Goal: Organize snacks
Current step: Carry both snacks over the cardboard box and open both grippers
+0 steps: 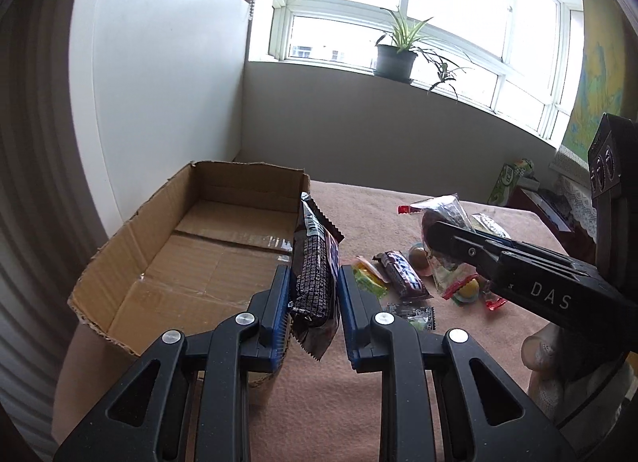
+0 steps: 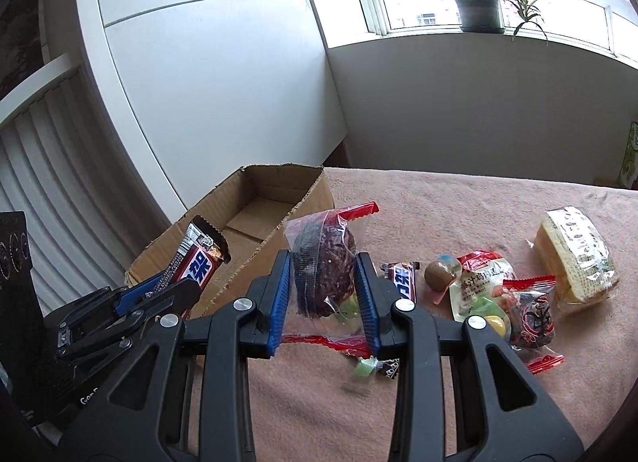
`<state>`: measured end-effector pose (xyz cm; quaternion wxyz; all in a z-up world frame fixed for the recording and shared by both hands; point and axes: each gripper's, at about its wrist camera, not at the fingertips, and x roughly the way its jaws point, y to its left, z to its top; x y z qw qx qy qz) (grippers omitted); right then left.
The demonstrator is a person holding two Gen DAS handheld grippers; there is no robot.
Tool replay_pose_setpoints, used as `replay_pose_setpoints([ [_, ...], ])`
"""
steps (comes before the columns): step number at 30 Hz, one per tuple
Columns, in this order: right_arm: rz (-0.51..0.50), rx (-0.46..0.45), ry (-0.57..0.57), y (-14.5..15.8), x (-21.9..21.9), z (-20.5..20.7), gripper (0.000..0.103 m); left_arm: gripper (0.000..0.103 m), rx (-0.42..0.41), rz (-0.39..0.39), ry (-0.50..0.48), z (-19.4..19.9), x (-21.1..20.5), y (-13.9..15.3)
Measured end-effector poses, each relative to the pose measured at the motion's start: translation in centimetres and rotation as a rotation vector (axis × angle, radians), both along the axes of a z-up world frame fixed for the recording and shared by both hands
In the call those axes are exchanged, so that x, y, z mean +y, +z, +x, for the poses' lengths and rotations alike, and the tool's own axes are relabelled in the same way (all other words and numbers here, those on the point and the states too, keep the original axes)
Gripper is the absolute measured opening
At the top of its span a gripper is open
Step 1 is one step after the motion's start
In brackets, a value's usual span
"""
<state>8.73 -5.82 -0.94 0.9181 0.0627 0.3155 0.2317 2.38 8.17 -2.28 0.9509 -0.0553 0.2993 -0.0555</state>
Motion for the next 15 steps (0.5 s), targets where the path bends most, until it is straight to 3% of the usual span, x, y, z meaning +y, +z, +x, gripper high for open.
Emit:
replay_pose_setpoints([
  [8, 0.029, 0.011, 0.078, 0.3, 5.5, 2.0, 0.033, 0.019, -0.002, -0.024, 0.1, 0.0, 4.5, -0.2],
  [15, -0.02, 0.049, 0.125, -1.4, 10.1, 4.2, 0.035, 0.013, 0.032, -0.053, 0.158, 1.0, 7.3, -1.4],
])
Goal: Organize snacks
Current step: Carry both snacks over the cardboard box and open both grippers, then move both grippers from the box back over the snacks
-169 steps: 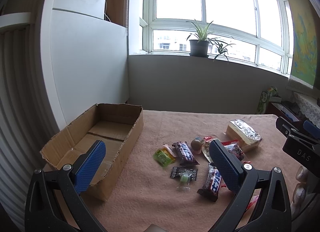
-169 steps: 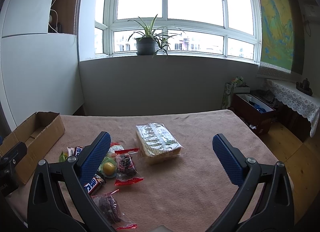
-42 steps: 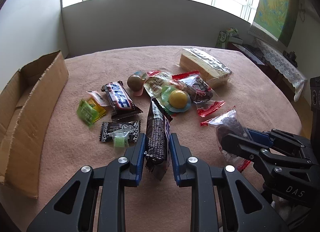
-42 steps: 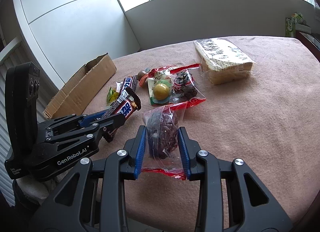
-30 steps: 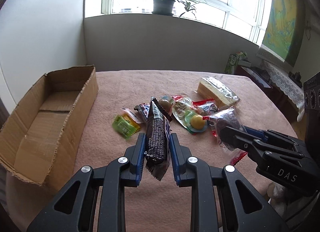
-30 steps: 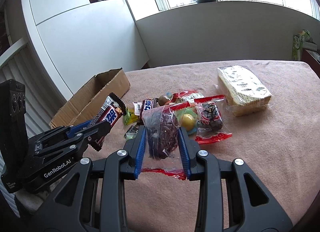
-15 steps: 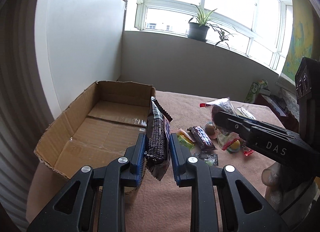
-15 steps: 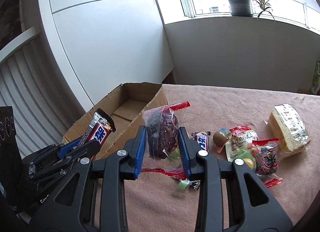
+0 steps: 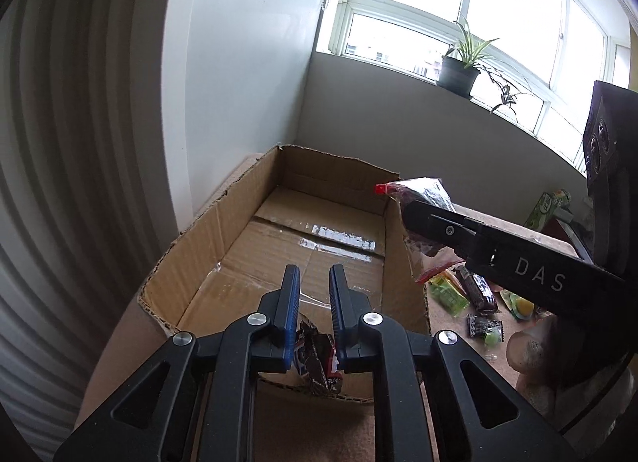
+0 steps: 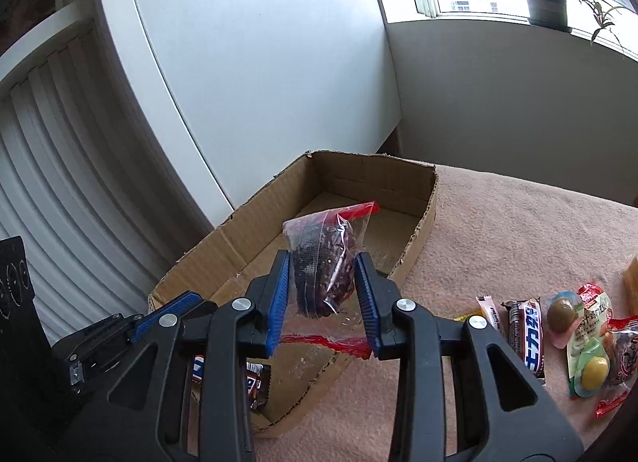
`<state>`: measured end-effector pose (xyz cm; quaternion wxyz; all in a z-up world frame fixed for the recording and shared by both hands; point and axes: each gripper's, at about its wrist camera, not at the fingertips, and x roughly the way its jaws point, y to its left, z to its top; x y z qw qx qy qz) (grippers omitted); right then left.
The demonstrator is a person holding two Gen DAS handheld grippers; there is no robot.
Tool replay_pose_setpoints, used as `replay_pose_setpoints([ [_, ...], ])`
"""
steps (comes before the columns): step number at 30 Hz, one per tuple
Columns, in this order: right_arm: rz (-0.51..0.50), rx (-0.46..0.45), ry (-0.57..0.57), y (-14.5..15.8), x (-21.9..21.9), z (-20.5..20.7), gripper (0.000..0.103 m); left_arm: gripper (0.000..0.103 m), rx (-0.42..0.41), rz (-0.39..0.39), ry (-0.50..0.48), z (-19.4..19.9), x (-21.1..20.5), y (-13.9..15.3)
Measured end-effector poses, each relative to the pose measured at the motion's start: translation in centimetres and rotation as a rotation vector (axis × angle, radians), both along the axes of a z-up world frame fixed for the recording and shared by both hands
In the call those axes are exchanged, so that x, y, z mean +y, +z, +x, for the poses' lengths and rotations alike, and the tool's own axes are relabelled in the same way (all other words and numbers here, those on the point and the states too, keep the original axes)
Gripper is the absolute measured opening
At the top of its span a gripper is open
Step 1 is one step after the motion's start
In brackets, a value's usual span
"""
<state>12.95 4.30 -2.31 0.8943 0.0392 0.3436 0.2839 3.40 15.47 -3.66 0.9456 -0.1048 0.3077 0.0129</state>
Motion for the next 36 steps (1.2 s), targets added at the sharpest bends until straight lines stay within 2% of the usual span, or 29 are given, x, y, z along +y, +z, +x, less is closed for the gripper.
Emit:
replay_pose_setpoints([
  [1, 0.005, 0.007, 0.002, -0.2, 0.3, 0.3, 0.037, 0.013, -0.006, 0.001, 0.008, -0.1, 0.3, 0.1],
  [3, 0.019, 0.031, 0.008, -0.6, 0.3, 0.6, 0.063, 0.013, -0.015, -0.008, 0.025, -0.5, 0.9, 0.3],
  [5, 0.045, 0.023, -0.012, -0.5, -0.2, 0.5, 0.076, 0.014, -0.018, -0.02, 0.034, -0.7, 1.4, 0.4],
  [9, 0.04, -0.002, -0.027, 0.2, -0.7, -0.2, 0.078, 0.015, -0.024, -0.011, 0.047, -0.8, 1.4, 0.5],
  [12, 0.027, -0.02, -0.041, 0.7, -1.5, -0.6, 0.08, 0.023, -0.031, 0.004, 0.043, -0.9, 1.2, 0.6],
  [14, 0.021, -0.028, -0.047, 1.0, -2.4, -0.8, 0.082, 0.036, -0.034, 0.005, 0.04, -0.9, 1.0, 0.7],
  [15, 0.018, -0.032, -0.052, 1.2, -3.0, -1.0, 0.082, 0.038, -0.039, 0.005, 0.037, -1.0, 0.7, 0.8],
  [26, 0.038, -0.052, -0.195, 2.6, -13.7, -3.1, 0.082, 0.039, -0.054, 0.026, -0.055, -0.8, -4.0, 1.4],
  [36, -0.005, -0.026, -0.33, 0.5, -22.5, -4.5, 0.082, 0.039, 0.008, 0.035, -0.189, 0.0, -9.5, 0.3],
])
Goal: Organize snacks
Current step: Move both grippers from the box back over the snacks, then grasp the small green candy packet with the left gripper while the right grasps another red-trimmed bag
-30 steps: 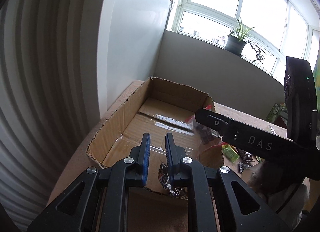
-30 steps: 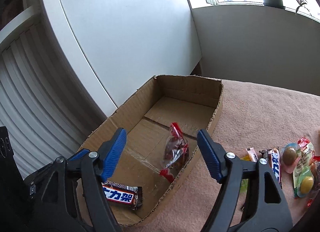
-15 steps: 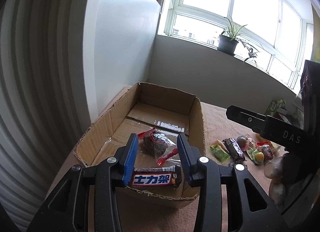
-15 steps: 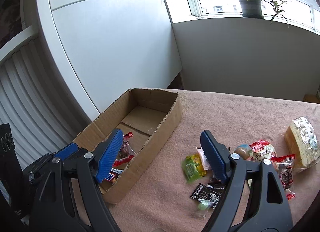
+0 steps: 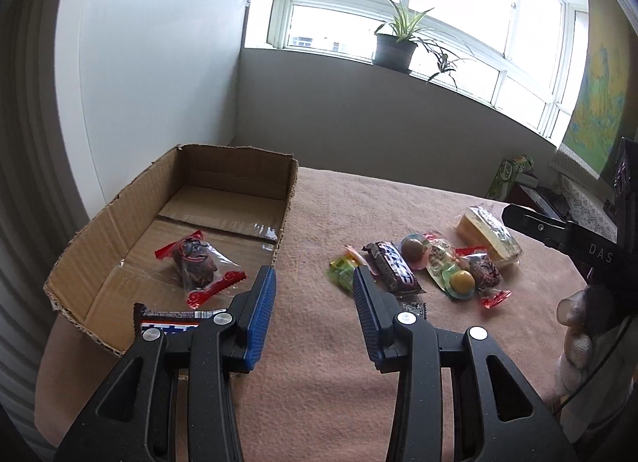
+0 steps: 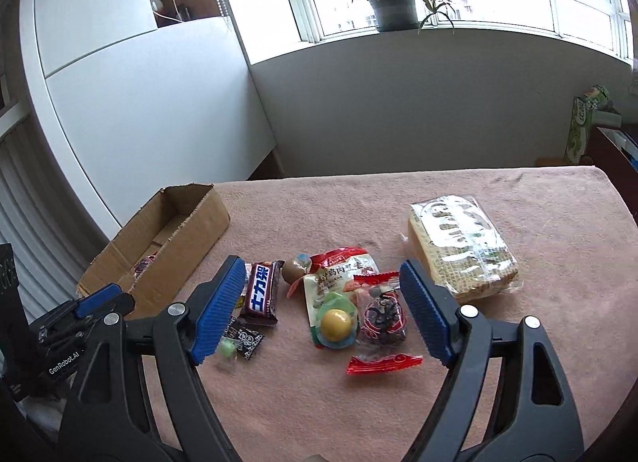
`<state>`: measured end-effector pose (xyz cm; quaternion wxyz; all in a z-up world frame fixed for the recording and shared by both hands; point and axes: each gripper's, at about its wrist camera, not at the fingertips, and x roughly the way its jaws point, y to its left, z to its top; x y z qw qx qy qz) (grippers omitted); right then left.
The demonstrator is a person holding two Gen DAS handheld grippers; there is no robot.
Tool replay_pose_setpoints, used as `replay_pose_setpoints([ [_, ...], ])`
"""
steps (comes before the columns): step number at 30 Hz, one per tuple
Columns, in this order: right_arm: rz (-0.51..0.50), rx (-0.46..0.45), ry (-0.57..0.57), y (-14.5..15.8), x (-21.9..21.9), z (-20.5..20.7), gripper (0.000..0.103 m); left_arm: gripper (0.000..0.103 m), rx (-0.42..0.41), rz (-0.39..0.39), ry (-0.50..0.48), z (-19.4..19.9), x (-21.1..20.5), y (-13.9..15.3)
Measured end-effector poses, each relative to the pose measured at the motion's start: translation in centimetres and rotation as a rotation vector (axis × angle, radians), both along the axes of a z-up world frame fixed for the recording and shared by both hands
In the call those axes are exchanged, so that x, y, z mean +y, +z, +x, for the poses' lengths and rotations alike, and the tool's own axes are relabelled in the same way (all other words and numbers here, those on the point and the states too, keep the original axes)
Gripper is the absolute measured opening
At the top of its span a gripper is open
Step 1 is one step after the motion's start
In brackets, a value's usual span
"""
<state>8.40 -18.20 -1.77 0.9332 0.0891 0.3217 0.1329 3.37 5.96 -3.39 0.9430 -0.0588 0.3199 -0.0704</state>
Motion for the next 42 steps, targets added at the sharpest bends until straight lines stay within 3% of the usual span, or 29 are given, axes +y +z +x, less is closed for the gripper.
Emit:
replay_pose_setpoints([
  [5, -0.01, 0.037, -0.028, -1.2, -2.4, 0.2, 0.082, 0.039, 0.036, 0.036, -0.056, 0.0, -2.5, -1.0],
  [16, -0.114, 0.103, 0.005, -4.3, -1.4, 1.0, 0.082, 0.039, 0.151, 0.011, -0.151, 1.0, -5.1, -3.3],
  [28, -0.148, 0.141, 0.005, -5.4, -1.2, 2.0, 0.071, 0.038, 0.211, 0.092, -0.188, 2.3, -7.9, -4.7],
  [32, -0.155, 0.152, 0.002, -5.6, -1.1, 2.2, 0.065, 0.023, 0.226, 0.103, -0.189, 2.5, -8.1, -5.1],
  [35, -0.159, 0.153, 0.001, -5.7, -1.0, 2.3, 0.065, 0.021, 0.233, 0.093, -0.191, 2.8, -7.9, -5.2],
  [37, -0.16, 0.156, -0.002, -5.7, -1.1, 2.4, 0.062, 0.019, 0.233, 0.089, -0.193, 2.8, -7.9, -5.2],
  [39, -0.156, 0.168, 0.0, -5.9, -1.1, 2.5, 0.047, 0.018, 0.235, 0.094, -0.192, 2.8, -8.1, -5.3],
  [42, -0.147, 0.188, 0.005, -6.3, -1.2, 2.7, 0.041, 0.018, 0.234, 0.102, -0.19, 2.8, -8.1, -5.3],
])
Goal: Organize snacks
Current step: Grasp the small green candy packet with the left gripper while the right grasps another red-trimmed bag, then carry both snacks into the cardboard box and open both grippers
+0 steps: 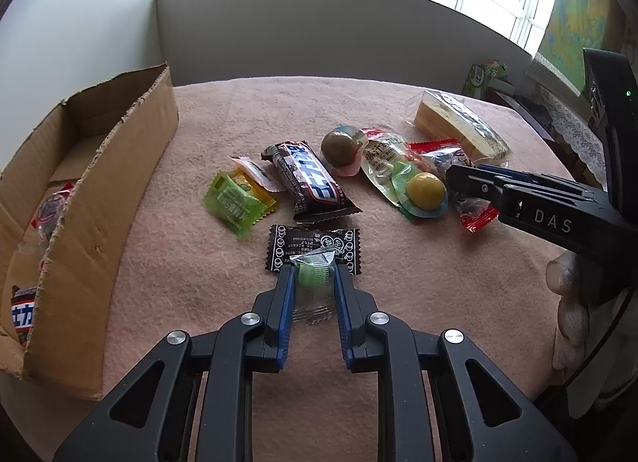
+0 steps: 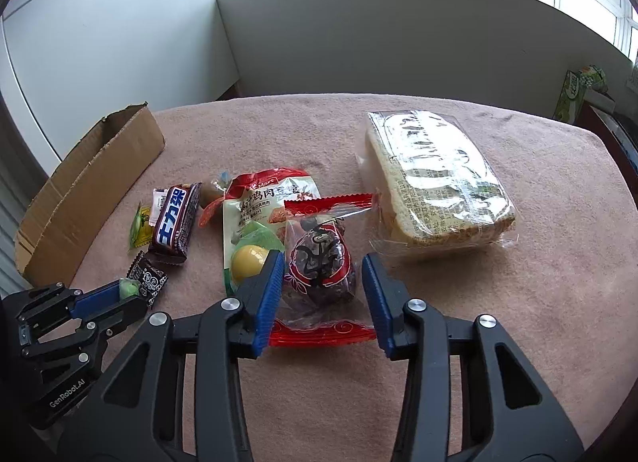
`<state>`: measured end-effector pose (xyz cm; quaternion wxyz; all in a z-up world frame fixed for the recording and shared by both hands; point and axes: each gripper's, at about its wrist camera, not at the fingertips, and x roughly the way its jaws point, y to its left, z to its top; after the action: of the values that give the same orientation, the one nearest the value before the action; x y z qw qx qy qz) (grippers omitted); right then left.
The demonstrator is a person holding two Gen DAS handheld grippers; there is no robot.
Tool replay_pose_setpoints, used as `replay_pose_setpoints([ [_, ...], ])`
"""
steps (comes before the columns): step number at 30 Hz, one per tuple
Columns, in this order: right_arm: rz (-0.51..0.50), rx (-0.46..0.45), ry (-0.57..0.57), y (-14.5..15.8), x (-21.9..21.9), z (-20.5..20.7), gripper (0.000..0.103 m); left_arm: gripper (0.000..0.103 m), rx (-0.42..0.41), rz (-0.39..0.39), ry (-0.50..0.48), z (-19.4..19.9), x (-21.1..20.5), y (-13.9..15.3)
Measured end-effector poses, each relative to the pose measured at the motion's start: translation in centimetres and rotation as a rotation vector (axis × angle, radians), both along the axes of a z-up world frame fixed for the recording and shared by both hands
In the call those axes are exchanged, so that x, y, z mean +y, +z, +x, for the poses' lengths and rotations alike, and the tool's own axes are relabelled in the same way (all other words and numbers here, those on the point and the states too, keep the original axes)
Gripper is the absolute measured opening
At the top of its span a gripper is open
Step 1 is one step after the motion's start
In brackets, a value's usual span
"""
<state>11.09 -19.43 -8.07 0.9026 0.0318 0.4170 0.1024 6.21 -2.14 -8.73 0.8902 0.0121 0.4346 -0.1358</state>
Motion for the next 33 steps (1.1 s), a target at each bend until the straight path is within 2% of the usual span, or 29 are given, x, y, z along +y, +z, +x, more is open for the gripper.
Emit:
replay_pose_setpoints([
  [11, 0.035, -0.011, -0.013, 0.3, -0.4, -0.3, 0.037, 0.017, -0.01, -0.006, 0.009, -0.3, 0.3, 0.3],
  [23, 0.069, -0.077, -0.024, 2.6, -0.3, -1.5, 0.036, 0.017, -0.05, -0.034, 0.032, -0.9, 1.4, 1.6],
  [33, 0.099, -0.148, 0.038, 5.4, 3.0, -2.0, 0.036, 0.017, -0.139, -0.061, 0.084, -1.7, 3.7, 4.3],
])
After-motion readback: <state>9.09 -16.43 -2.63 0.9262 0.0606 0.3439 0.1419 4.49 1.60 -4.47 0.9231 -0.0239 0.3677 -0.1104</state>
